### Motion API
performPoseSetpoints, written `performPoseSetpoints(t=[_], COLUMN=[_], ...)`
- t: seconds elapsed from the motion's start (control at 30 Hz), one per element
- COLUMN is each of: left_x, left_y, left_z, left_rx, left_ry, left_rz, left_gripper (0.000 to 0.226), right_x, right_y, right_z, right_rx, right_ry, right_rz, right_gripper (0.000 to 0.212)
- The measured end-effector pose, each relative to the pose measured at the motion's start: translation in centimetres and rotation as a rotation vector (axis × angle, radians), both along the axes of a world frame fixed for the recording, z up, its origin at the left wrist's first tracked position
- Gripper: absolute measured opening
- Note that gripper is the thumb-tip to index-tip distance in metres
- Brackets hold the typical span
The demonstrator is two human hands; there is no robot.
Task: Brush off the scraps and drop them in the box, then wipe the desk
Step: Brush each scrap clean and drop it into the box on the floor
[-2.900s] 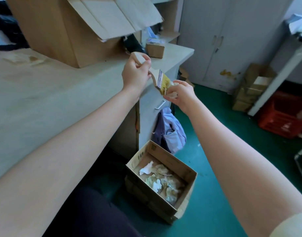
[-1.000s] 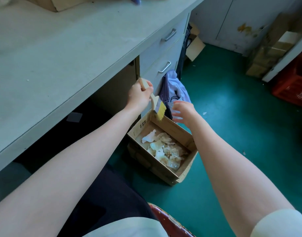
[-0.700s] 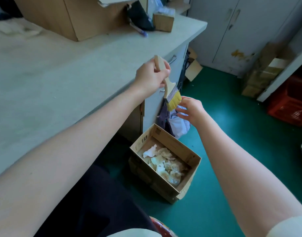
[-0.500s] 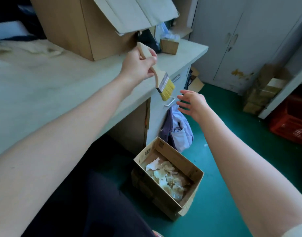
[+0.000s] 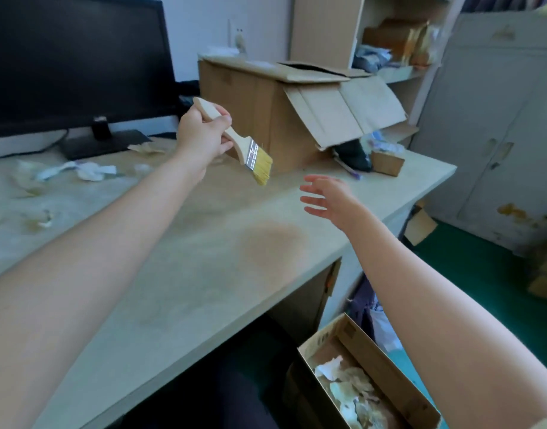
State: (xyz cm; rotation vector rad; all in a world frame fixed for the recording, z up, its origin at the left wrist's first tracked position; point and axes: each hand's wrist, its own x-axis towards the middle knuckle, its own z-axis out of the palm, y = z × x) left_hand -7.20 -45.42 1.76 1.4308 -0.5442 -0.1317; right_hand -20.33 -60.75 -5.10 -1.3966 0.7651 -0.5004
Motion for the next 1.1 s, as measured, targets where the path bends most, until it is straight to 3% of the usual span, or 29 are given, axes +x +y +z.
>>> performPoseSetpoints(t=[0.4,0.7,1.1], left_x=[9.0,12.5,13.0], left_y=[7.6,16.5,27.0], left_z=[1.2,-1.2,-0.2], left_rx=[0.019,0.09,0.322], left_ry=[-0.052,-0.047,-0.164], left_rz=[0.307,0.499,0.752], left_gripper=[0.014,0.024,0.027], right_x=[11.7,18.4,22.1], right_y=[4.1,11.9,22.2], right_z=[2.0,0.3,0.7], right_rx=[-0.079,-0.047,-0.108], right_ry=[0.025,0.079,0.097], right_rz=[0.181,0.4,0.699], right_gripper=[0.022,0.021,0.025])
